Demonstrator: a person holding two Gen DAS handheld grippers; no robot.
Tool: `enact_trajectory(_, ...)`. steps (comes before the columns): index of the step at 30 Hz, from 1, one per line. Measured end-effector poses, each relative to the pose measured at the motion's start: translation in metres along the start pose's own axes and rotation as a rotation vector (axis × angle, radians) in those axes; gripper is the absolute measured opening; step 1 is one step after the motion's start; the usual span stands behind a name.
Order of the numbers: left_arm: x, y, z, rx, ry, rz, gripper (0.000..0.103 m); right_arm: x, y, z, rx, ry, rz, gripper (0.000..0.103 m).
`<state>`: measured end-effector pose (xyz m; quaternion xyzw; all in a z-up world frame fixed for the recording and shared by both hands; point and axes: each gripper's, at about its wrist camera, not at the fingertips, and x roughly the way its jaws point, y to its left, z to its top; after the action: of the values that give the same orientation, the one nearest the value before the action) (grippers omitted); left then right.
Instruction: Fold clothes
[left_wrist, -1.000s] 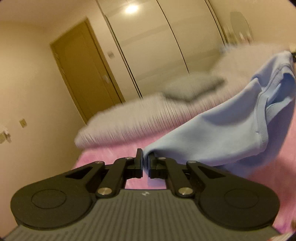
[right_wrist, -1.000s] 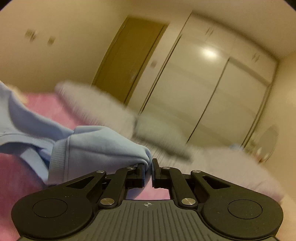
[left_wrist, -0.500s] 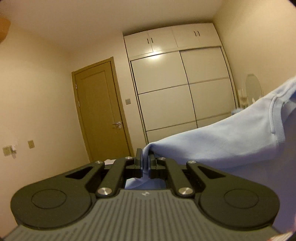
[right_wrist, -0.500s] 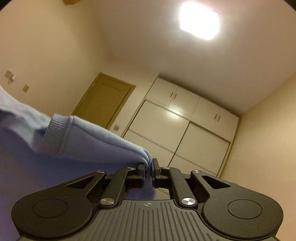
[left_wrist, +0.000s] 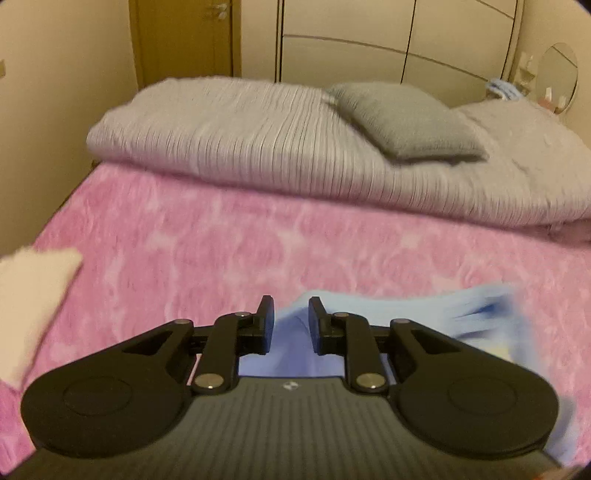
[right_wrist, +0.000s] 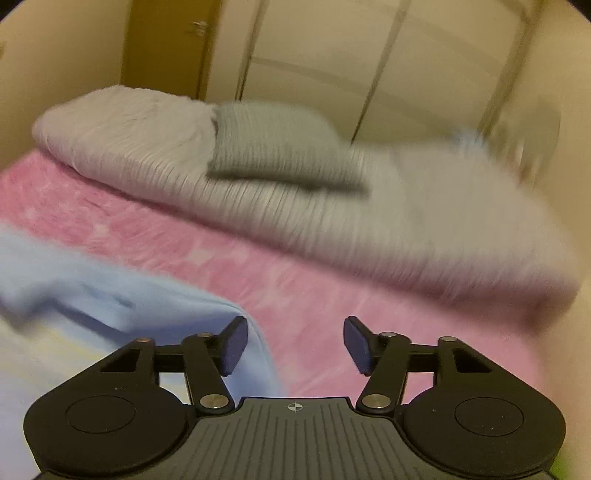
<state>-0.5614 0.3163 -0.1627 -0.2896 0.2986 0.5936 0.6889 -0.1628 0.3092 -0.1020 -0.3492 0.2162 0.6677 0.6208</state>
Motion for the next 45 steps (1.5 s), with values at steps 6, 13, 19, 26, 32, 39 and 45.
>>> enact_trajectory(6, 0.001, 0.026, -0.078, -0.103, 0.196, -0.01, 0.019, -0.004, -0.04, -0.082, 0.311, 0.172, 0.129, 0.059)
enact_trajectory(13, -0.029, 0.024, -0.173, -0.191, 0.39, -0.077, 0.02, -0.021, -0.054, -0.192, 0.634, 0.382, 0.241, 0.059)
enact_trajectory(19, -0.03, 0.018, -0.225, -0.281, 0.44, -0.117, 0.024, -0.027, -0.06, -0.228, 0.673, 0.443, 0.303, 0.059)
enact_trajectory(26, 0.002, 0.026, -0.264, -0.376, 0.434, -0.092, 0.027, -0.006, -0.05, -0.283, 0.706, 0.511, 0.372, 0.059)
enact_trajectory(32, 0.035, 0.024, -0.28, -0.421, 0.449, -0.089, 0.021, 0.014, -0.04, -0.315, 0.775, 0.521, 0.324, 0.059)
enact_trajectory(39, -0.019, 0.039, -0.275, -0.429, 0.332, -0.134, 0.0, 0.008, -0.024, -0.32, 0.794, 0.519, 0.325, 0.007)
enact_trajectory(45, -0.046, 0.081, -0.305, -0.464, 0.413, -0.066, 0.0, -0.012, -0.03, -0.323, 0.728, 0.584, 0.312, 0.008)
